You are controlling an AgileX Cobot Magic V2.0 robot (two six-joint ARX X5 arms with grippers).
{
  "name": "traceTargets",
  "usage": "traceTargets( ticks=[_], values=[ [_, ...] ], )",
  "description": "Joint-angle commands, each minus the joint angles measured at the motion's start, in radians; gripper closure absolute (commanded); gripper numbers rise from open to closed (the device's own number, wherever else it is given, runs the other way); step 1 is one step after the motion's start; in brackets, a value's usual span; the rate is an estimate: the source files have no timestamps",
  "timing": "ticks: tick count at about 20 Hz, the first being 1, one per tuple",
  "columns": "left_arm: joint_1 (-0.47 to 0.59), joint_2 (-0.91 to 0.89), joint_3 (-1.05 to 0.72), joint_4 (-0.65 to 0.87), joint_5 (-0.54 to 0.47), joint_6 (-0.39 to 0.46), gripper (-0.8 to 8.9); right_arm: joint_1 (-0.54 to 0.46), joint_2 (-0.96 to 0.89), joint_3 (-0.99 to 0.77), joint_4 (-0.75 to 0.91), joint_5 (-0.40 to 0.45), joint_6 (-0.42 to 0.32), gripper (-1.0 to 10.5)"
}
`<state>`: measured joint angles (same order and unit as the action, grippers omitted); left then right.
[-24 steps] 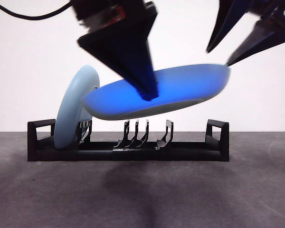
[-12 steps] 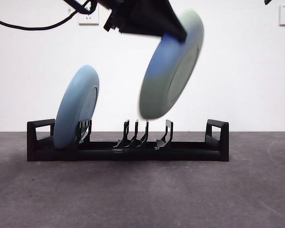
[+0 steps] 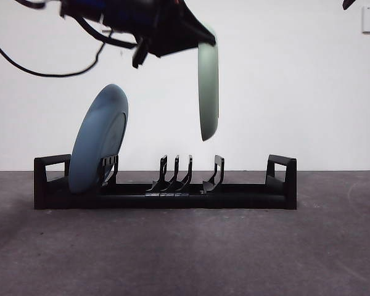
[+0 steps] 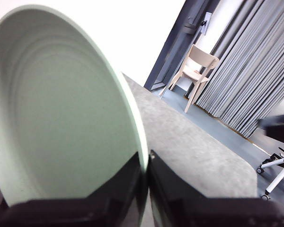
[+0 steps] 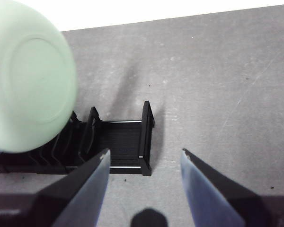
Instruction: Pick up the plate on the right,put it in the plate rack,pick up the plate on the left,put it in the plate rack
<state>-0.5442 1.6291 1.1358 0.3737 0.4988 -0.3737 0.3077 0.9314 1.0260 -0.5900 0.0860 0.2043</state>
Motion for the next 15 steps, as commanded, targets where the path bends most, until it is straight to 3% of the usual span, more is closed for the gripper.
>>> traceTargets(
  ticks=[1, 11, 15],
  values=[
    [0.010, 0.045, 0.035, 0.014, -0.001, -0.007, 8.22, 0.000, 0.009, -0.002, 0.006, 0.003, -0.019, 7.0],
    [-0.006, 0.126, 0.049, -0.151, -0.121, 0.013, 8.14, 0.000, 0.034, -0.002, 0.018, 0.002, -0.019, 7.0],
    [-0.032, 0.126, 0.049, -0.219, -0.163, 0.070, 8.13, 0.000, 0.034, -0.002, 0.028, 0.001, -0.019, 7.0]
  ],
)
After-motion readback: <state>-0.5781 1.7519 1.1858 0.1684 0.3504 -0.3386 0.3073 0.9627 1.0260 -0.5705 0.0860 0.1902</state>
